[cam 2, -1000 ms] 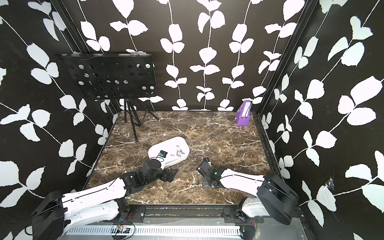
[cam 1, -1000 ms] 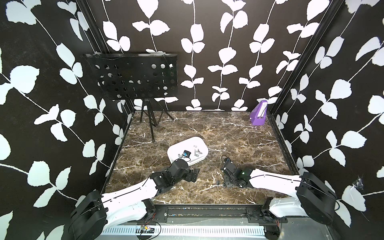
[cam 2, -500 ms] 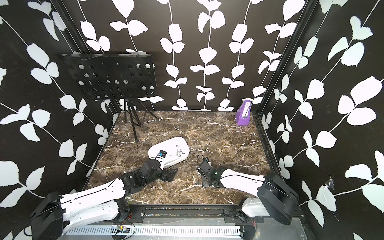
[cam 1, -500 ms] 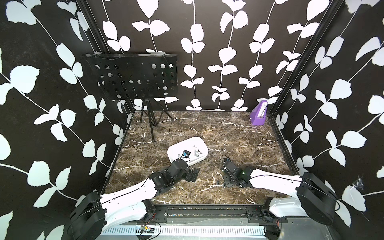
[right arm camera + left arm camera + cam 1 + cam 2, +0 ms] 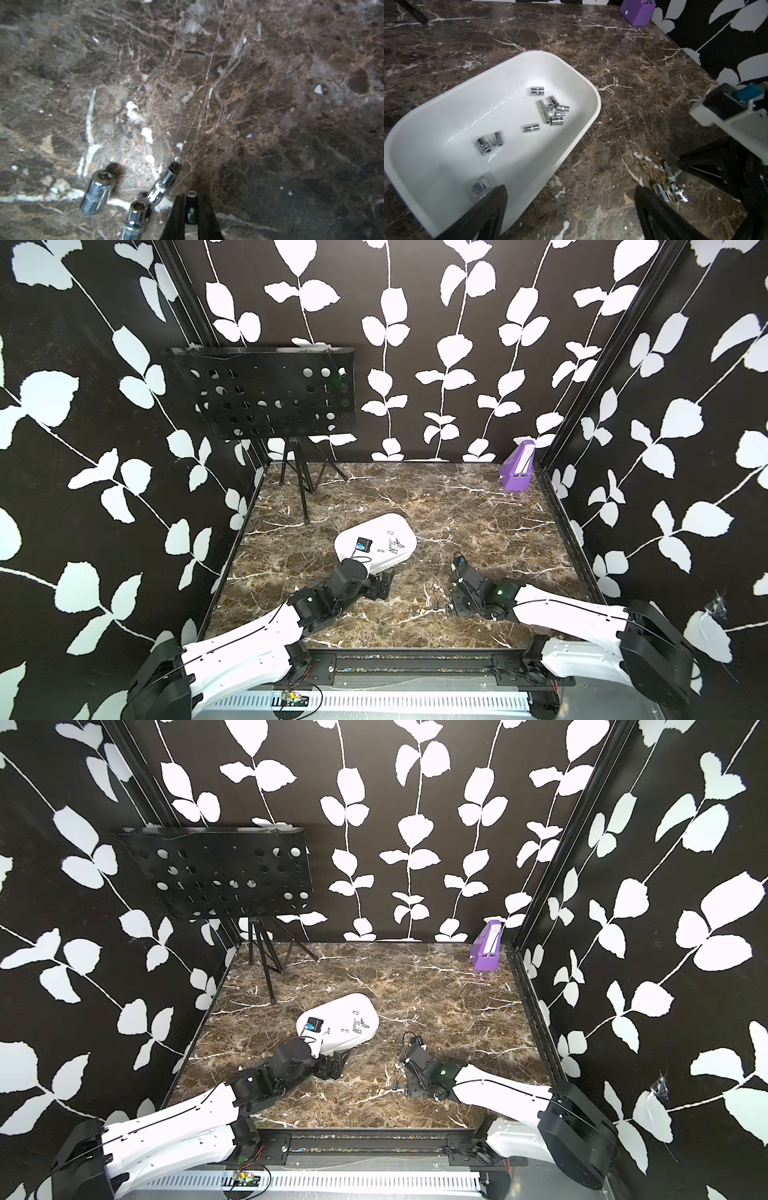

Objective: Put the socket on the desktop into the storage box
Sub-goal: Pick up the socket head from the center of the board, then place the socket head in the storage box.

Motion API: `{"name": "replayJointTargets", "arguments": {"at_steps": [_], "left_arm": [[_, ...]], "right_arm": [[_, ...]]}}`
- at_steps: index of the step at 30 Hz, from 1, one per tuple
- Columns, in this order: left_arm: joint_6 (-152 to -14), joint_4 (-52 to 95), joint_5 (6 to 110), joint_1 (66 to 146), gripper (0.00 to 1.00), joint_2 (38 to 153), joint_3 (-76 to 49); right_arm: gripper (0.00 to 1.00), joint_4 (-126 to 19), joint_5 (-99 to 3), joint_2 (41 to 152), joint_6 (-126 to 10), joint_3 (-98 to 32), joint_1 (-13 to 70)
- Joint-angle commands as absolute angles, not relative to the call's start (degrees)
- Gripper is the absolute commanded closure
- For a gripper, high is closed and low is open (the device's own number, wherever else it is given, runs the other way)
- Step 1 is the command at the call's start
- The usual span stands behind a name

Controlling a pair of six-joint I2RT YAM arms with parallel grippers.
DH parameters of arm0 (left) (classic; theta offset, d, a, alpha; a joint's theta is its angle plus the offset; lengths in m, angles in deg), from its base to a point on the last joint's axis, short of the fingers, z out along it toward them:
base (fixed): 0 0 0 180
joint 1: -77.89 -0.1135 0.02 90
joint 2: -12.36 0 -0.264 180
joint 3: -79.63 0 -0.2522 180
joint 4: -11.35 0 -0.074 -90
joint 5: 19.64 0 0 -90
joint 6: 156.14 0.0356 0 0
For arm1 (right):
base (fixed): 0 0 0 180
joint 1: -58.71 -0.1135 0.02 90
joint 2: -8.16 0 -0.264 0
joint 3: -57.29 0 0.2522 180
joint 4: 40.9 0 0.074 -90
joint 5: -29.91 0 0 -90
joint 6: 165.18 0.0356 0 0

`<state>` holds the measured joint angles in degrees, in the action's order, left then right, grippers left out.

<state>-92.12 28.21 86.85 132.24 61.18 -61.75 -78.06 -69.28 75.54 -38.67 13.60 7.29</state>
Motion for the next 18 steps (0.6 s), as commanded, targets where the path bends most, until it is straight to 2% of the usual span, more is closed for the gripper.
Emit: {"name": "replayJointTargets", "arguments": {"at_steps": [1, 9, 18], "left_arm": [[-92.92, 30.28, 93.27, 132.56, 0.04, 57.84, -63.31], [-96.44, 39.09, 108.91, 132.56, 0.02, 48.63, -64.86], [-95.14, 33.90, 103.92, 132.57, 0.01, 43.76, -68.02]], "right_arm": [[0.91, -78.66, -70.10, 73.91, -39.40, 13.47, 7.53], [0.92, -80.14, -69.21, 73.52, -38.92, 4.39, 7.47], [0.92, -76.16, -65.62, 88.80, -38.71, -12.04, 7.39]]}}
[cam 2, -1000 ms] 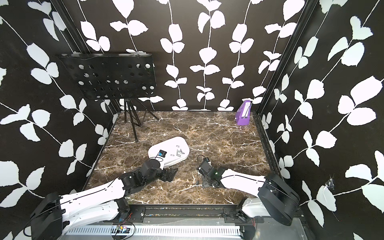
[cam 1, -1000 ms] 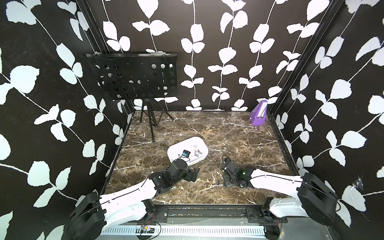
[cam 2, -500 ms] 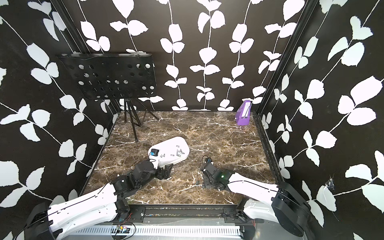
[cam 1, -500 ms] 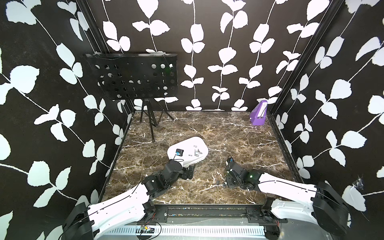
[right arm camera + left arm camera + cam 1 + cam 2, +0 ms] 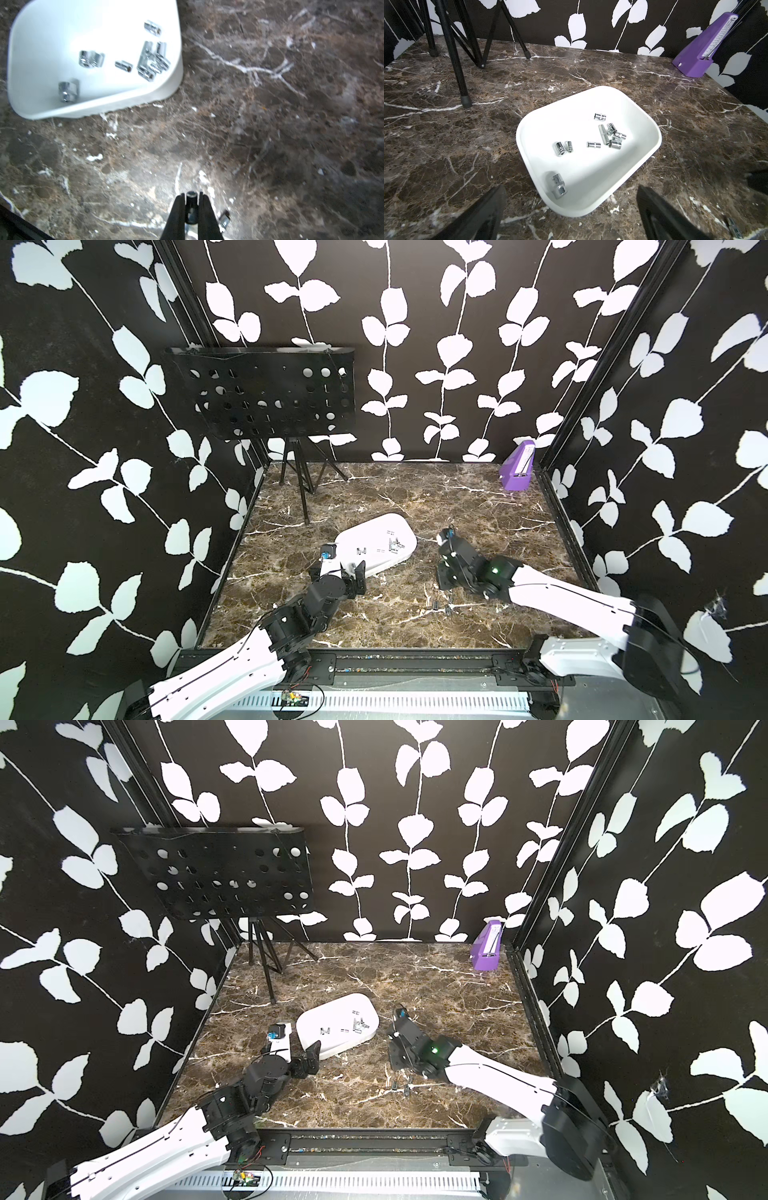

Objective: Put the socket on the desktop into the storage box
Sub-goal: Place the socket head in the storage box.

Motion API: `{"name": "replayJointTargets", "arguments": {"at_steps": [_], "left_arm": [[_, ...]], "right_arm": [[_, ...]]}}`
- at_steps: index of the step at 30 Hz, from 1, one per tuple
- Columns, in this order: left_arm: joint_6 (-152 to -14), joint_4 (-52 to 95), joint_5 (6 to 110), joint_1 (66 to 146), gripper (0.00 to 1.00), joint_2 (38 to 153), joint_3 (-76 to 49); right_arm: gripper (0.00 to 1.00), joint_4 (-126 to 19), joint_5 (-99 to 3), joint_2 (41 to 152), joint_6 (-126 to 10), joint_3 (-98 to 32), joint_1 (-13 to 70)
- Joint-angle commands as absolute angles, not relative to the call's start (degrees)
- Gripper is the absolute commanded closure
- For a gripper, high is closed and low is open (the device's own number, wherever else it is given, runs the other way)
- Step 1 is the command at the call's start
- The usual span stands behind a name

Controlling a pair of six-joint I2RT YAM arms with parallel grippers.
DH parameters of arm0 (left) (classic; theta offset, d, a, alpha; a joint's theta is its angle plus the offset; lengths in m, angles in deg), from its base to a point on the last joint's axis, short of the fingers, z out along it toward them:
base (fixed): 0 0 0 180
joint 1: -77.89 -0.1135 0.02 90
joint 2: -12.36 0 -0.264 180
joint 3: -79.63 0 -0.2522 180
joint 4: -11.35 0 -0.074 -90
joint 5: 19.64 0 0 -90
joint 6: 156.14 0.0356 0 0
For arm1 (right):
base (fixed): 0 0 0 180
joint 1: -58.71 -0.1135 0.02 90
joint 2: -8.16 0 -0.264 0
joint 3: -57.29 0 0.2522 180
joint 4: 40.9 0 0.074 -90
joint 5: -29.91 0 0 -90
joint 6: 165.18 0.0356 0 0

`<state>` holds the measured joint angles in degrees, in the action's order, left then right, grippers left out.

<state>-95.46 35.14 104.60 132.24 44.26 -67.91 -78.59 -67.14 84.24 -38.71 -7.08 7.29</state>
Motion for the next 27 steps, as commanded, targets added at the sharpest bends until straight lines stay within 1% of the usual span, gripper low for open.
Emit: {"name": "replayJointTargets", "arguments": {"at_steps": [1, 7, 11, 16, 19, 24, 27], "left_arm": [[-95.19, 33.99, 103.79, 132.56, 0.01, 43.86, -67.98], [-95.58, 33.86, 104.38, 132.56, 0.01, 45.12, -67.94], [-95.80, 33.92, 103.97, 132.56, 0.01, 45.93, -67.57], [-96.20, 34.13, 104.37, 132.56, 0.01, 46.53, -67.37], [-96.37, 34.65, 105.03, 132.58, 0.01, 46.39, -67.28], [-96.64, 35.09, 105.70, 132.56, 0.01, 46.03, -67.36], [-96.64, 34.94, 105.52, 132.56, 0.01, 46.20, -67.36]], "right_arm": [[0.92, -75.21, -65.14, 91.33, -38.70, -14.38, 7.30], [0.92, -73.81, -65.02, 108.06, -39.34, -31.03, 6.13], [0.91, -76.07, -65.68, 117.37, -39.51, -43.28, 5.98], [0.87, -82.80, -67.22, 127.13, -40.75, -55.54, 5.98], [0.86, -84.64, -67.71, 129.91, -41.13, -59.15, 6.00], [0.79, -84.08, -67.60, 129.32, -41.74, -58.79, 5.98], [0.67, -83.17, -67.35, 127.75, -42.03, -57.01, 6.02]]}}
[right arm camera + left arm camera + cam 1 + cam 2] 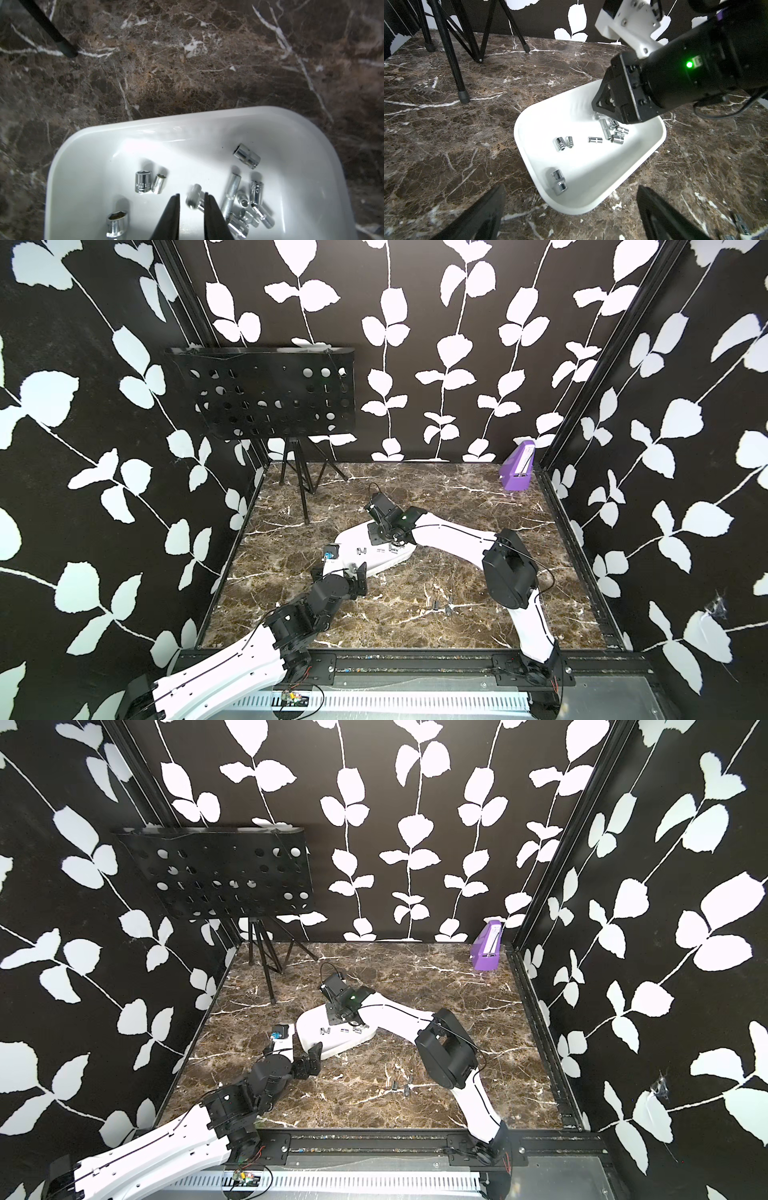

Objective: Put the socket on the desktop into the storage box
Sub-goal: Place the socket head in the storage box, then pick up the socket head from the center of the board.

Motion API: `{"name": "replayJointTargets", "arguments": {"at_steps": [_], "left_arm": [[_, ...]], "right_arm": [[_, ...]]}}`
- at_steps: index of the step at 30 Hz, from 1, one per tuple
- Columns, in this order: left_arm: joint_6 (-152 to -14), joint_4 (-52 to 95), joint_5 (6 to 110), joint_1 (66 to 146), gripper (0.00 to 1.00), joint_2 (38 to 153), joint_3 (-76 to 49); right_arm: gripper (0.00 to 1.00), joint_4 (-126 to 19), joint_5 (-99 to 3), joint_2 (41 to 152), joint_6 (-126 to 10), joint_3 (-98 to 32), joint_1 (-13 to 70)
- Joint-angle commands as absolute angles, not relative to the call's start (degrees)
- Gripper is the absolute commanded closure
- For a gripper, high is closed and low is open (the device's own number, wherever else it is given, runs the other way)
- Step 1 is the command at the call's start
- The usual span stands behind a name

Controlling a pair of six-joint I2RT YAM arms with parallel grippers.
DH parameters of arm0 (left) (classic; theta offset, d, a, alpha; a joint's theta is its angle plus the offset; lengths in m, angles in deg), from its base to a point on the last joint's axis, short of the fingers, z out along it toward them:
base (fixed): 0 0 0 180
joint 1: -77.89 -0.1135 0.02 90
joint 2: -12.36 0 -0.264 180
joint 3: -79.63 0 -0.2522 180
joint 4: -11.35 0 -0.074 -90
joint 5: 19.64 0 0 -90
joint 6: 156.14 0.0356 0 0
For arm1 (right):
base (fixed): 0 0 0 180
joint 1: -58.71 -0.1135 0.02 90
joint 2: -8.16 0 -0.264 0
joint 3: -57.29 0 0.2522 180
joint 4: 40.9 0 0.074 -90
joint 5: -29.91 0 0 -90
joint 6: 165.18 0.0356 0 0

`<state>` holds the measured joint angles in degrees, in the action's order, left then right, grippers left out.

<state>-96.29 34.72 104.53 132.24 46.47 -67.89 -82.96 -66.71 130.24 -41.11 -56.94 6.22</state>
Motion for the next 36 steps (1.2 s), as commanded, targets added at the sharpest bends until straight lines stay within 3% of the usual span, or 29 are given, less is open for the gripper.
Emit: {"name": "replayJointTargets", "arguments": {"at_steps": [1, 3, 8, 19, 25, 36], "left_arm": [[-96.64, 35.02, 105.53, 132.58, 0.01, 46.29, -67.29], [-96.61, 35.05, 105.33, 132.55, 0.01, 46.38, -67.21], [-95.89, 34.63, 103.33, 132.57, 0.01, 46.29, -67.22], [-93.44, 28.56, 92.75, 132.56, 0.02, 50.08, -66.95], [-92.87, 26.19, 86.93, 132.56, 0.04, 55.45, -65.32], [-93.75, 26.09, 80.12, 132.56, 0.06, 68.93, -60.08]], "right_arm": [[0.63, -82.59, -67.18, 127.12, -42.12, -56.25, 6.00], [0.59, -82.20, -67.10, 125.54, -42.37, -54.37, 5.98], [0.59, -80.55, -67.22, 118.26, -43.08, -46.16, 5.87], [0.60, -77.36, -76.36, 85.79, -39.34, -9.19, 3.27], [0.59, -81.36, -81.43, 73.50, -32.38, 2.80, 0.35], [0.64, -83.48, -87.38, 75.99, -16.83, 9.02, -5.14]]}}
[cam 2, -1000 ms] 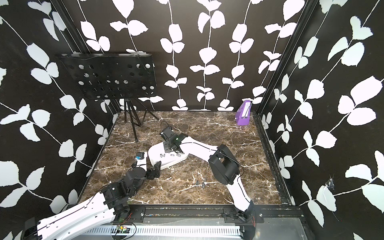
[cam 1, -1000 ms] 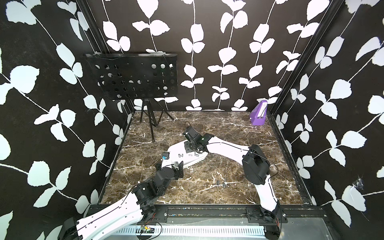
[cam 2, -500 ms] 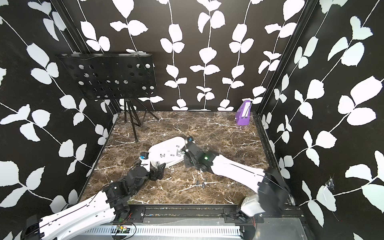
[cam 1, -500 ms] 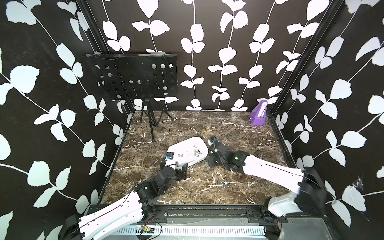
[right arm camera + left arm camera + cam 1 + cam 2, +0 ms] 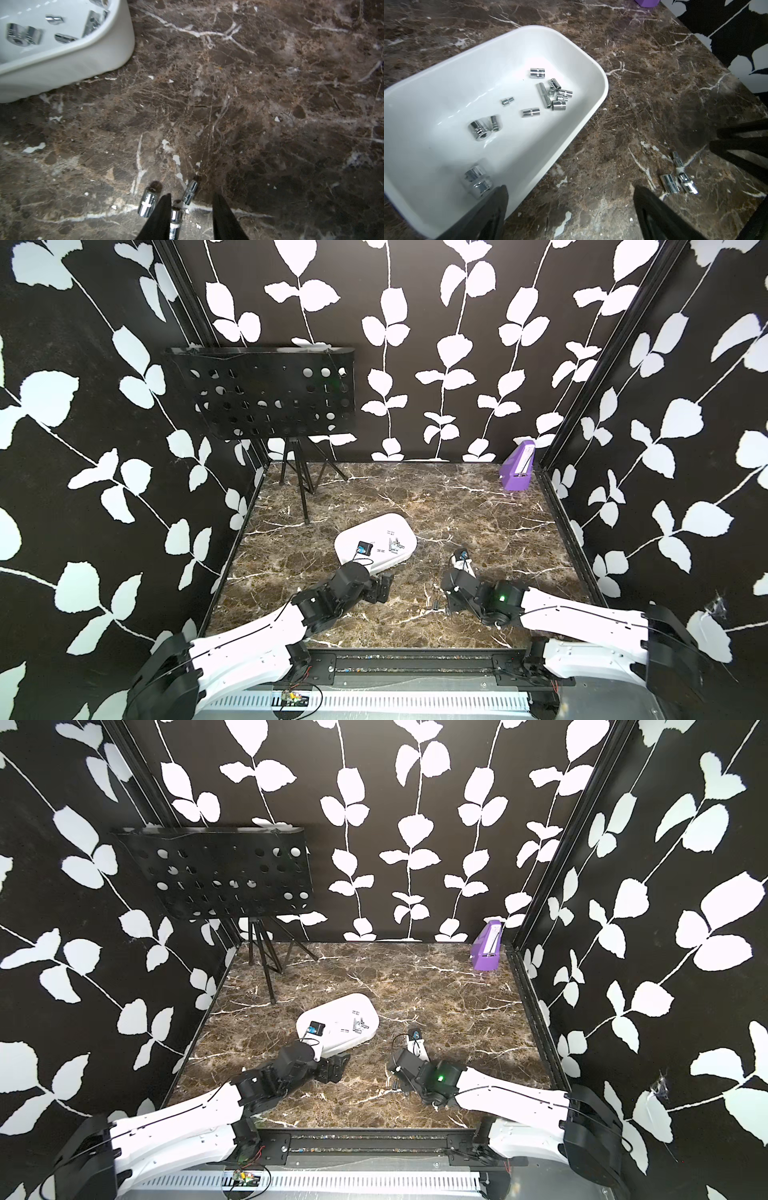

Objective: Put the socket on the desktop into the storage box
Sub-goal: Pick up the socket head from the center of the board.

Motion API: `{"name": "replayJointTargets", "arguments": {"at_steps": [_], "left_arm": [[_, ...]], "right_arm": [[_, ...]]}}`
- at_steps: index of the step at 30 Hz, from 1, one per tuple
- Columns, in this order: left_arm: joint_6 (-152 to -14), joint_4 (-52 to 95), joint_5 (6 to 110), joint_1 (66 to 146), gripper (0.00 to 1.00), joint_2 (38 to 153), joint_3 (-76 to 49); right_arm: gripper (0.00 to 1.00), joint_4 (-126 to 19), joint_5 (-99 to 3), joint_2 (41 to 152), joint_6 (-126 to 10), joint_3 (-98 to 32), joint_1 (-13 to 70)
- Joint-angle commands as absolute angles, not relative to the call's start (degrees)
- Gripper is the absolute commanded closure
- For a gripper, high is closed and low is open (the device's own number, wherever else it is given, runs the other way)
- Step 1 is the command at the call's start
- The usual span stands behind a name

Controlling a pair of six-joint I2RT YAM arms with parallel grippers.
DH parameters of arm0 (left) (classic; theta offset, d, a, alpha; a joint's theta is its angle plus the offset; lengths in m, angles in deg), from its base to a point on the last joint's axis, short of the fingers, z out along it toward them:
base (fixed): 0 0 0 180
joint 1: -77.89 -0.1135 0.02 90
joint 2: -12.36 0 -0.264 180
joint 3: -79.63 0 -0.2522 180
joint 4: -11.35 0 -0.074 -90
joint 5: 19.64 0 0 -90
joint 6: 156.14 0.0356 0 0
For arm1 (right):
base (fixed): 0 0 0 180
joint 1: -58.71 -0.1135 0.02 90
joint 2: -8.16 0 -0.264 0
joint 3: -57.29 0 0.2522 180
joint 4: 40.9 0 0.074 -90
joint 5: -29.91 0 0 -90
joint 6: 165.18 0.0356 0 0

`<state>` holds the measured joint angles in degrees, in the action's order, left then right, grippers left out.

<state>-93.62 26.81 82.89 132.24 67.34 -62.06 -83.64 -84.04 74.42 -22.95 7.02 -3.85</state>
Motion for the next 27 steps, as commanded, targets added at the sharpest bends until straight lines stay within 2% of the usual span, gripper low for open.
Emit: {"name": "replayJointTargets", "arguments": {"at_steps": [1, 14, 27], "left_arm": [[-93.89, 26.16, 80.04, 132.56, 0.05, 69.61, -59.83], [-94.21, 24.82, 79.64, 132.56, 0.05, 69.88, -60.48], [-94.44, 24.94, 79.35, 132.56, 0.05, 70.22, -60.22]], "right_arm": [[0.64, -82.49, -87.01, 76.73, -16.42, 9.33, -5.43], [0.64, -76.82, -88.04, 83.36, -9.66, 9.90, -6.91], [0.68, -77.97, -90.69, 88.28, -6.44, 7.34, -6.85]]}}
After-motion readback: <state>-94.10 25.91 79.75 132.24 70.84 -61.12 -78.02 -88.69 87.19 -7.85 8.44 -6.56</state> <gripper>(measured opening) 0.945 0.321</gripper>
